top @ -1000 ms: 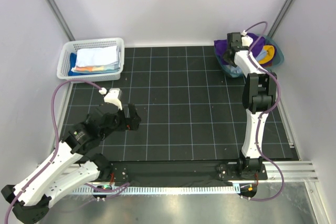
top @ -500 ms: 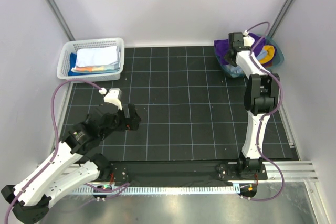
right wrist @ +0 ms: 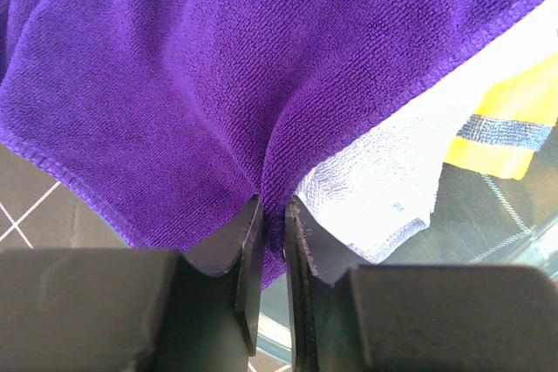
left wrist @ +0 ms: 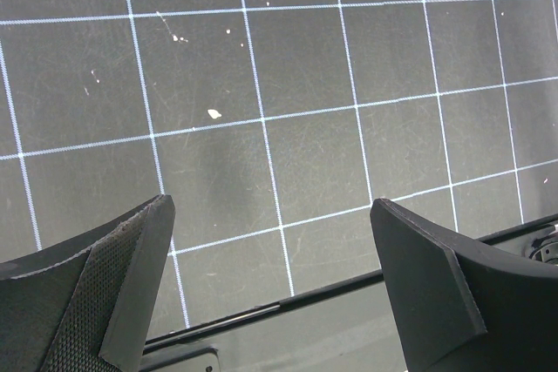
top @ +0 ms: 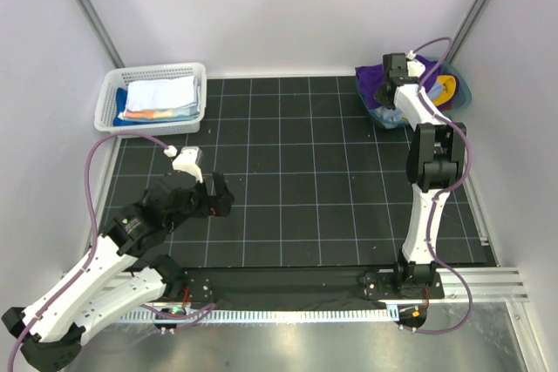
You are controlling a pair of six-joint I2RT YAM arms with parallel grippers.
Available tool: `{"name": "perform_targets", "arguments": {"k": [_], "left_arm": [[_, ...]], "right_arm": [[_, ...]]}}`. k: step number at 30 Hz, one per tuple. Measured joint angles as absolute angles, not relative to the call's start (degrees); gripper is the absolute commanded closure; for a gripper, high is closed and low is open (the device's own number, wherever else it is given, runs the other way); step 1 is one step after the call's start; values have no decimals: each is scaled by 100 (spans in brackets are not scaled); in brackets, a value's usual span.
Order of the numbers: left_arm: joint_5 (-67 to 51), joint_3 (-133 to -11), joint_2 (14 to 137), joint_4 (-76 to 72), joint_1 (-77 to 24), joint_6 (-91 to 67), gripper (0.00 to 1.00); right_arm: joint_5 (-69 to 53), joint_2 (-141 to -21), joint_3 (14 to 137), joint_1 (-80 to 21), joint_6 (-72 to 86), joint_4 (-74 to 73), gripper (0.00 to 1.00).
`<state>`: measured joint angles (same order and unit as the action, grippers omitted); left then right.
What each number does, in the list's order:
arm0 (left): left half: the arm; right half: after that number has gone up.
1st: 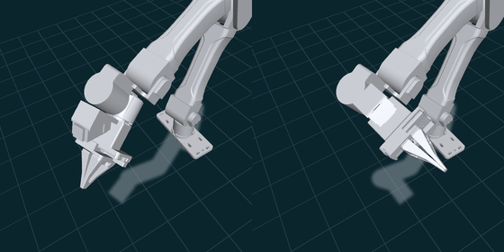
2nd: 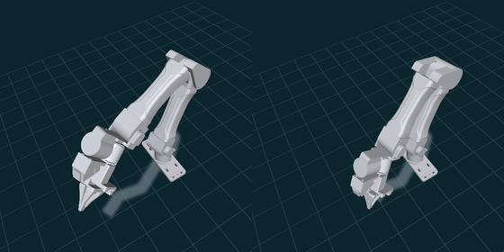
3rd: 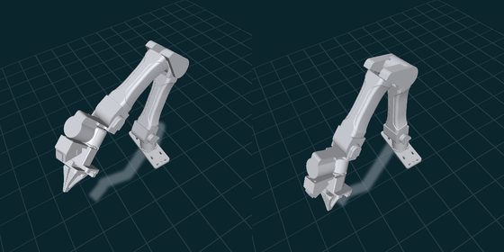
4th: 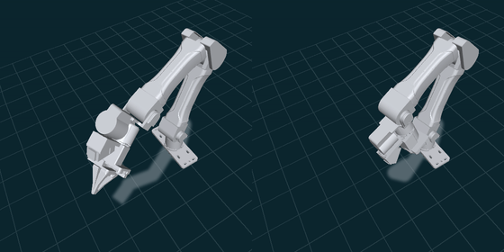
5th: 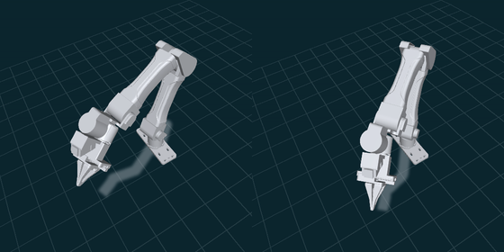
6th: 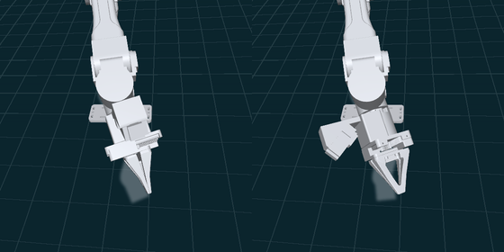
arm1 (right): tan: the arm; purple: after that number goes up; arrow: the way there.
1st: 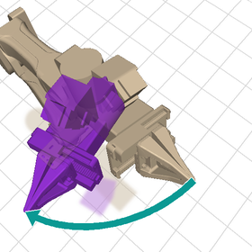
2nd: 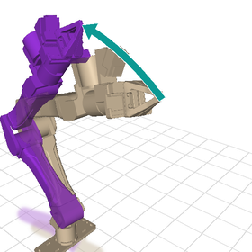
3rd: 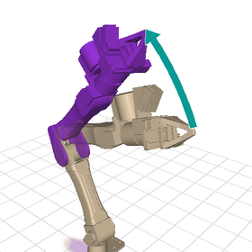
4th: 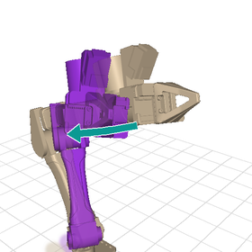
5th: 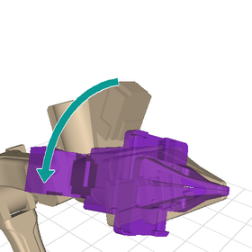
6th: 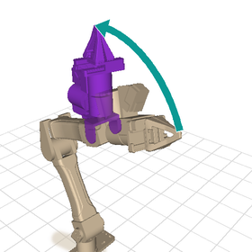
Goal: Fold and stack the towels
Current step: Grab crumpled towel
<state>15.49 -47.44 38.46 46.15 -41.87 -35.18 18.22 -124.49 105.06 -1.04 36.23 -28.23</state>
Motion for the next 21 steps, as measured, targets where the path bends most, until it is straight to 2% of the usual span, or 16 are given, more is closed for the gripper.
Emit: {"name": "perform_targets", "arguments": {"k": [10, 21], "left_arm": [[1549, -4744, 3826, 4615, -4187, -3518, 0], [1570, -4744, 3798, 4615, -4187, -3531, 0]], "right_arm": [[1780, -12143, 10565, -99, 3636, -2902, 97], [1535, -11441, 11006, -95, 3629, -2982, 99]]}}
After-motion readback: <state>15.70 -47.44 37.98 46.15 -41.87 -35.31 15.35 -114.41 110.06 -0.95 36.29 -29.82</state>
